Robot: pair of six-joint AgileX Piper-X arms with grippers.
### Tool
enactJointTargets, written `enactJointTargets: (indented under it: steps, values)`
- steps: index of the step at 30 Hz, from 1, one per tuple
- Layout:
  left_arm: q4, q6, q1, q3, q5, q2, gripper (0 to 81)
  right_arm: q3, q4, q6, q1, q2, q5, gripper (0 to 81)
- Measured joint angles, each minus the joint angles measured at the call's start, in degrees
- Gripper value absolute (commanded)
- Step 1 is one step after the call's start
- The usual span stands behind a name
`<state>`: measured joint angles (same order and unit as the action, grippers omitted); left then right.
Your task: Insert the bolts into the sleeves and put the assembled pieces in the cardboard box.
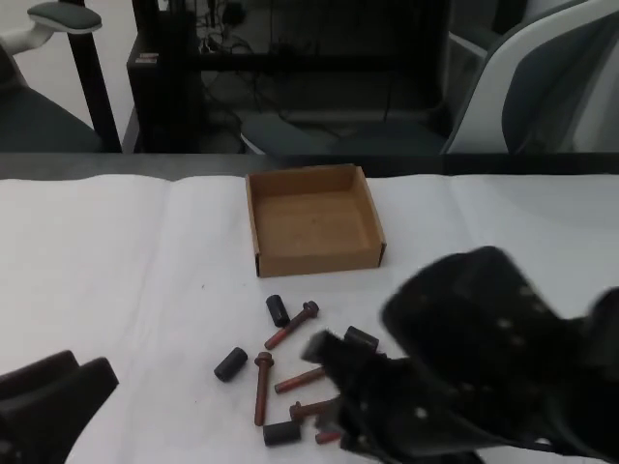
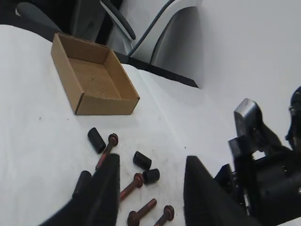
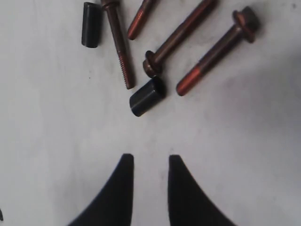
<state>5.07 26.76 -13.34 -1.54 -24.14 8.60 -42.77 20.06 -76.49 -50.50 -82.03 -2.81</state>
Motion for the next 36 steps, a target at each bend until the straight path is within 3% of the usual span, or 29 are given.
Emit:
enactJointTargets:
  steps: [12,14,17,18,19,22,24,36]
  values:
    - [-0.37,1.17,0.00,-2.01,0.02,0.00,44.1,-9.46,1.07,-3.77,0.51,-14.47,-1.50,26.9]
    - [-0.37,1.44,0.00,-2.01,-0.39,0.00,44.1,-9.83,2.20,-4.09,0.51,-14.78,-1.50,35.8]
    - [-0.37,1.46,0.00,-2.01,-1.31,0.00,44.1,-10.25,4.53,-4.72,0.71,-14.75,-1.50,66.2]
    - [-0.37,1.46,0.00,-2.01,-1.37,0.00,44.1,-10.25,5.18,-4.87,0.82,-14.75,-1.80,68.6]
    - [-0.37,1.46,0.00,-2.01,-1.45,0.00,44.1,-10.25,5.90,-5.29,1.02,-14.75,-2.09,66.1]
    - [-0.37,1.46,0.00,-2.01,-1.64,0.00,44.1,-10.53,7.96,-7.54,1.85,-14.75,-3.27,47.6]
    - [-0.37,1.46,0.00,-2.01,-1.64,0.00,44.1,-10.92,8.38,-8.11,2.25,-14.75,-3.47,41.6]
    - [-0.37,1.46,0.00,-2.01,-1.64,0.00,44.1,-12.99,10.51,-10.64,4.57,-14.75,-1.69,41.6]
